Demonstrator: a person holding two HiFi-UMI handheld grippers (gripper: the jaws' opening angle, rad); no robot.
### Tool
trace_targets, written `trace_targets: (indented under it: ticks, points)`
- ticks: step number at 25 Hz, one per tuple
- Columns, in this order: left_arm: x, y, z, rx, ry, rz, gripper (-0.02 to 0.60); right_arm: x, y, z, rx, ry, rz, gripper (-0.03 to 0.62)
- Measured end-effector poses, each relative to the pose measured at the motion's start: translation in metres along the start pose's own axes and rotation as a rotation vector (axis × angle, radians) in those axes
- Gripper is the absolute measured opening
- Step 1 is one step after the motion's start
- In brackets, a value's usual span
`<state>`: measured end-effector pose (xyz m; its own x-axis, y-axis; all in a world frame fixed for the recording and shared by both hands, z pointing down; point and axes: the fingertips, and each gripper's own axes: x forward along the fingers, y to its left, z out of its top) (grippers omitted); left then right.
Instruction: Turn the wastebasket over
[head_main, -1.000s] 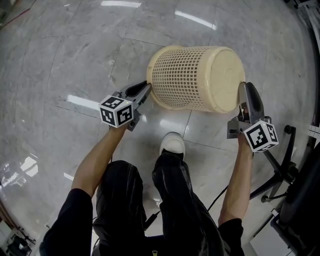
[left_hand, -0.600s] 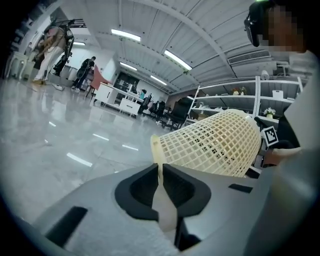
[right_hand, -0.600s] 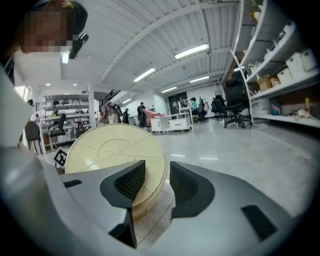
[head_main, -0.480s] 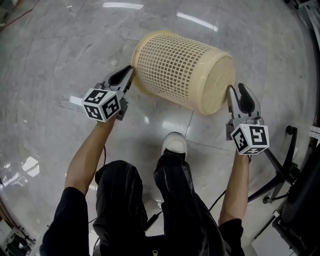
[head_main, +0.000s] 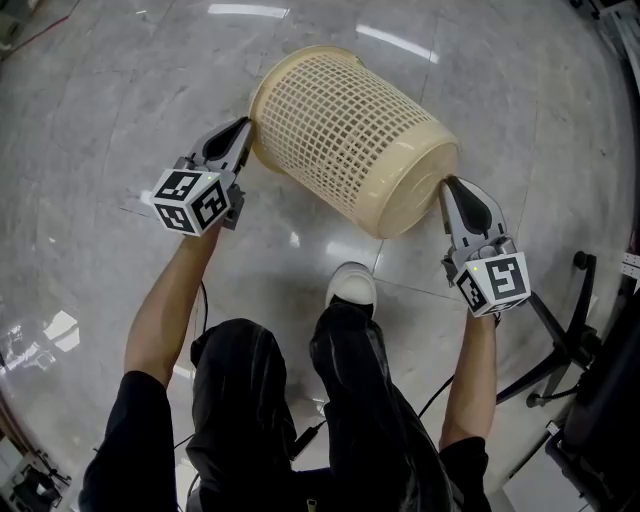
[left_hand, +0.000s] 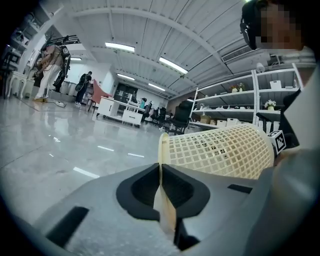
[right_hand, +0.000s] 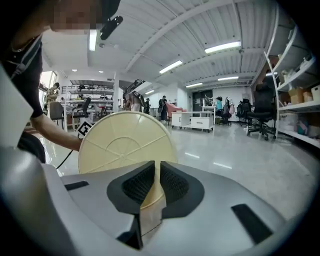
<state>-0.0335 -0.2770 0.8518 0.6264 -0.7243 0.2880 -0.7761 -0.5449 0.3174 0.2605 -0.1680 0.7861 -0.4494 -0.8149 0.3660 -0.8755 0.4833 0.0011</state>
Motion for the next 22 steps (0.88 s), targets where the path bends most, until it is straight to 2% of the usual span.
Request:
trace_targets:
  ticks: [5, 9, 14, 19, 22]
  points:
    - [0.002, -0.007, 0.004, 0.063, 0.002, -0.031, 0.017, -0.025, -0.006, 0.033, 0.008, -0.100, -0.025, 0.040]
    - [0.001, -0.017, 0.007, 0.106, -0.017, -0.090, 0.017, -0.021, 0.023, 0.063, -0.017, -0.132, 0.090, 0.040]
    - [-0.001, -0.031, 0.012, 0.191, -0.047, -0.193, 0.017, -0.018, 0.033, 0.086, -0.044, -0.166, 0.115, 0.037]
    - [-0.004, -0.058, 0.015, 0.360, -0.048, -0.299, 0.017, 0.008, 0.035, 0.081, -0.128, -0.099, 0.171, 0.038]
    - [-0.008, -0.076, 0.016, 0.413, -0.045, -0.338, 0.018, 0.037, 0.035, 0.065, -0.194, -0.002, 0.249, 0.038]
